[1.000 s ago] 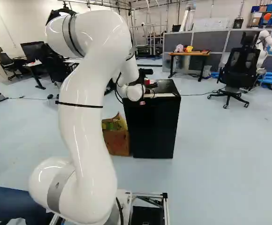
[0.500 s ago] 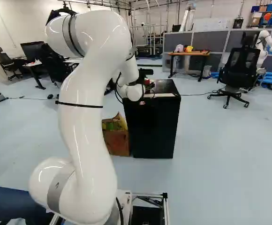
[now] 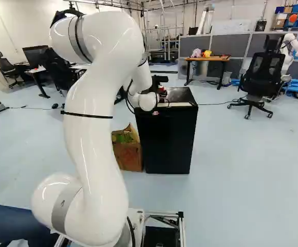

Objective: Grab a drink from the fridge

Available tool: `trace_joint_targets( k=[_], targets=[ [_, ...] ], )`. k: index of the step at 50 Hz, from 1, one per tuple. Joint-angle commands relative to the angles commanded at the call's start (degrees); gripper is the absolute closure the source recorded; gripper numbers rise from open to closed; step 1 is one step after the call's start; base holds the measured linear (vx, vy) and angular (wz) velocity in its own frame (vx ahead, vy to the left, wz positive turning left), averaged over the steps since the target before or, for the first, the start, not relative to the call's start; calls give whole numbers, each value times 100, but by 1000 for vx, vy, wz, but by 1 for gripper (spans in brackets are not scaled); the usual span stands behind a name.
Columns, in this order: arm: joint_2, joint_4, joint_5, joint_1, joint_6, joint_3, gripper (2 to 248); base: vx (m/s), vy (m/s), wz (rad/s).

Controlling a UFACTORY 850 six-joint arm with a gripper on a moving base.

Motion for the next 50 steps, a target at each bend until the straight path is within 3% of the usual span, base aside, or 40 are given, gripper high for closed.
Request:
trace_joint_targets(
  k=[50],
  targets=[
    [255,0,0,0,0,17,151,0,0,0]
  ],
)
